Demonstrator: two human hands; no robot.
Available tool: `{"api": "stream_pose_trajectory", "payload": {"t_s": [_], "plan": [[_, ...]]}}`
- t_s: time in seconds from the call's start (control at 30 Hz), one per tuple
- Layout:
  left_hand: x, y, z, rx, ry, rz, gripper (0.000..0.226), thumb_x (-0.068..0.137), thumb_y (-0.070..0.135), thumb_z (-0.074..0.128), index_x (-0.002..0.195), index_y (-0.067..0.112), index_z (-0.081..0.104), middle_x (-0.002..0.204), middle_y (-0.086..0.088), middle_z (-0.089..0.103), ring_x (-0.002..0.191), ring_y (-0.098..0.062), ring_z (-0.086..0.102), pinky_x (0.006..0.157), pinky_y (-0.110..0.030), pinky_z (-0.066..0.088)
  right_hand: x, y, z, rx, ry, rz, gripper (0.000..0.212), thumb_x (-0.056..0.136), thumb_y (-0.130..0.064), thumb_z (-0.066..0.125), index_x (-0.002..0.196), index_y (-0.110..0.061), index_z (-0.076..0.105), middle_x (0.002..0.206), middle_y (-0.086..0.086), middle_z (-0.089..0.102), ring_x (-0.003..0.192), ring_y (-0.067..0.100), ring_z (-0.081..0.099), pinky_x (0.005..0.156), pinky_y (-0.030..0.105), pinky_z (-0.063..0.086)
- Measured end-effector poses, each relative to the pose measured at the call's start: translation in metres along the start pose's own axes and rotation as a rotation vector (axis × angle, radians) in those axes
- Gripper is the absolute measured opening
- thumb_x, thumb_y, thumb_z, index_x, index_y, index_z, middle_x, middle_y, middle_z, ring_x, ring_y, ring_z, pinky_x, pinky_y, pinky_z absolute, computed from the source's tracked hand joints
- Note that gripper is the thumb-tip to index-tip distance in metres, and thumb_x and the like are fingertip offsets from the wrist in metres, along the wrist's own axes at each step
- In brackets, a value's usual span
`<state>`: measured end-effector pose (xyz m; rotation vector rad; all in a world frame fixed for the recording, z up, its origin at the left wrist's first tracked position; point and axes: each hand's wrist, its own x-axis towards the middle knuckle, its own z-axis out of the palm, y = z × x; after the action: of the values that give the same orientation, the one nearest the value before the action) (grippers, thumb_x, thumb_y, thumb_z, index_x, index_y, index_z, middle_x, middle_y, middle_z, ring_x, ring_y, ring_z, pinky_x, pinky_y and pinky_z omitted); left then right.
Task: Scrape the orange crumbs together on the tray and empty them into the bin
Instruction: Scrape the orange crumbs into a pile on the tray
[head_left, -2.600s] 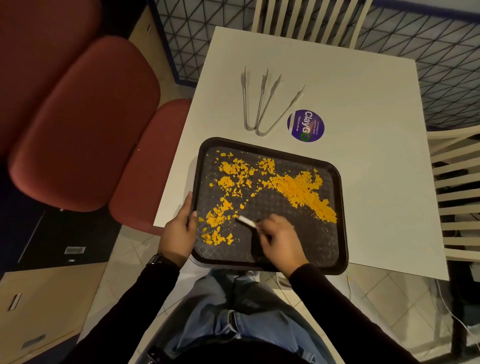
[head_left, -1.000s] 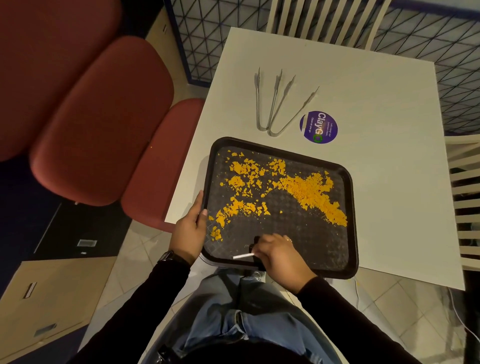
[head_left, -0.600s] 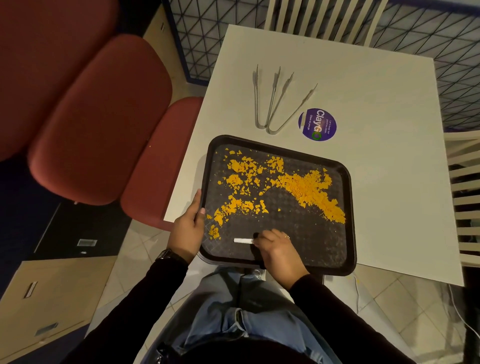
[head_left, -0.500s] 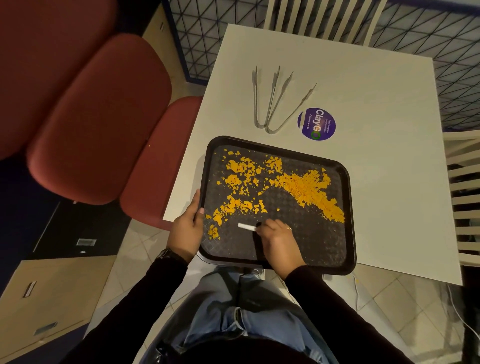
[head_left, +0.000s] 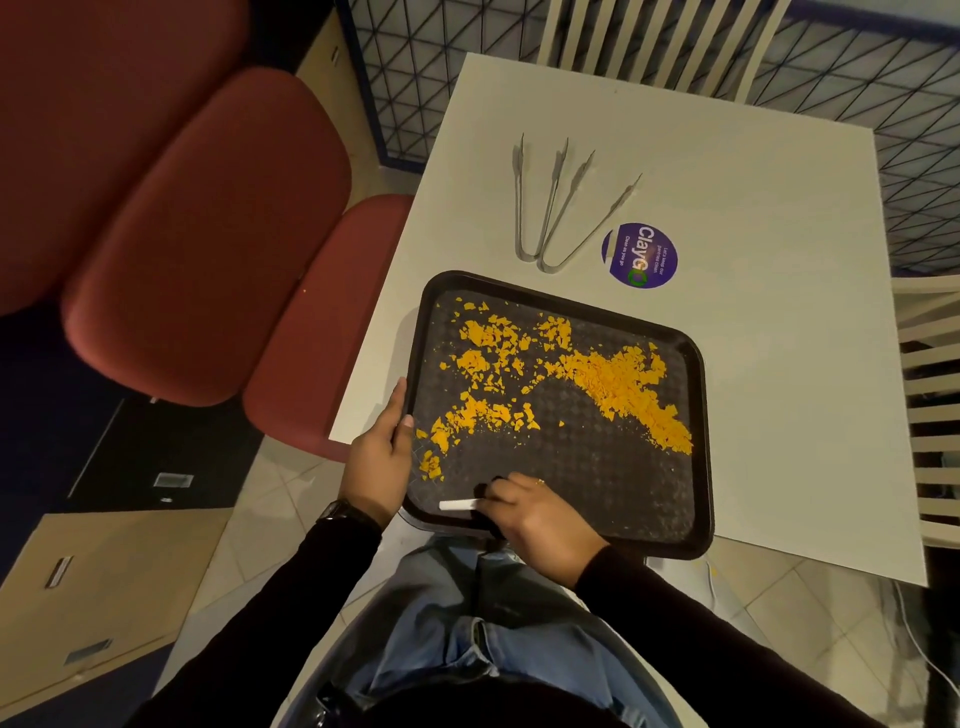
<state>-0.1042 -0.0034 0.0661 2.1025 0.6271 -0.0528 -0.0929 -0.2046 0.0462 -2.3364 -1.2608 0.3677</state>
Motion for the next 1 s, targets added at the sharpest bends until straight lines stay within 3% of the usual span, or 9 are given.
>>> {"api": "stream_pose_trajectory", "payload": {"t_s": [0.1,0.2,0.37,0.53,0.6,0.67,0.73,0.83,1.0], "plan": [[0.001,-0.002,0.000,0.001,0.000,0.009,0.047,0.098,0.024,0.037,0.143,0.033,0.026,0.056,-0.002,0.036,0.049,-0.011,0.031,0.051,-0.025,0.030,0.021,-0.005,-0.001,0.025,0.032,0.003,0.021,0.081,-0.005,0.066,0.102,-0.005,0.066,0.090,0.009,0.063,0.077,0.026,0.057,0.062,0.033,0.049],[0.000,0.002,-0.001,-0.038,0.015,0.040,0.048,0.098,0.018,0.039,0.143,0.025,0.026,0.088,-0.025,0.056,0.076,-0.011,0.044,0.072,-0.019,0.033,0.038,-0.007,-0.003,0.029,0.078,0.038,0.021,0.081,0.000,0.062,0.102,-0.003,0.065,0.086,0.010,0.062,0.075,0.028,0.056,0.062,0.036,0.050],[0.000,0.001,0.001,-0.029,0.036,0.054,0.047,0.097,0.016,0.040,0.143,0.020,0.031,0.123,-0.022,0.059,0.099,-0.027,0.055,0.075,-0.011,0.030,0.052,-0.006,-0.005,0.091,0.180,0.222,0.018,0.079,0.003,0.060,0.095,-0.003,0.065,0.088,0.012,0.061,0.080,0.030,0.056,0.069,0.040,0.052],[0.002,-0.003,0.001,-0.003,0.045,0.061,0.046,0.097,0.020,0.041,0.142,0.025,0.033,0.114,-0.024,0.063,0.094,-0.031,0.059,0.069,-0.017,0.034,0.040,-0.014,-0.005,0.131,0.194,0.244,0.018,0.081,-0.005,0.058,0.099,-0.007,0.064,0.092,0.009,0.060,0.085,0.025,0.056,0.074,0.035,0.047],[0.002,-0.003,0.002,-0.004,0.049,0.044,0.046,0.097,0.021,0.041,0.142,0.026,0.034,0.087,-0.021,0.065,0.071,-0.024,0.055,0.060,-0.017,0.034,0.036,-0.020,-0.003,0.107,0.137,0.166,0.017,0.079,-0.007,0.058,0.094,-0.008,0.065,0.088,0.008,0.061,0.080,0.026,0.056,0.068,0.032,0.048],[0.000,-0.004,0.004,0.004,0.045,0.035,0.045,0.097,0.023,0.039,0.141,0.030,0.034,0.065,-0.006,0.048,0.057,-0.017,0.043,0.055,-0.019,0.032,0.038,-0.023,-0.001,0.081,0.086,0.105,0.019,0.079,-0.010,0.051,0.092,-0.008,0.065,0.087,0.009,0.062,0.078,0.028,0.058,0.066,0.032,0.048],[0.000,-0.007,0.005,-0.011,0.051,0.035,0.044,0.098,0.022,0.037,0.140,0.032,0.034,0.080,0.000,0.043,0.063,-0.010,0.042,0.063,-0.022,0.032,0.043,-0.024,0.000,0.076,0.083,0.100,0.019,0.078,-0.007,0.053,0.092,-0.006,0.065,0.087,0.010,0.063,0.077,0.030,0.058,0.065,0.033,0.049],[0.001,-0.009,0.005,-0.026,0.060,0.032,0.044,0.098,0.020,0.036,0.141,0.030,0.034,0.081,0.004,0.043,0.063,0.004,0.037,0.074,-0.023,0.031,0.054,-0.023,-0.003,0.116,0.151,0.163,0.015,0.079,0.001,0.057,0.092,-0.001,0.065,0.084,0.014,0.062,0.075,0.032,0.057,0.064,0.036,0.049],[0.000,-0.003,0.002,-0.038,0.071,0.030,0.043,0.098,0.017,0.037,0.140,0.027,0.036,0.085,-0.019,0.049,0.064,-0.001,0.041,0.078,-0.021,0.031,0.074,-0.015,-0.009,0.134,0.245,0.326,0.013,0.083,0.001,0.056,0.091,0.003,0.066,0.085,0.018,0.062,0.078,0.035,0.057,0.068,0.044,0.051]]}}
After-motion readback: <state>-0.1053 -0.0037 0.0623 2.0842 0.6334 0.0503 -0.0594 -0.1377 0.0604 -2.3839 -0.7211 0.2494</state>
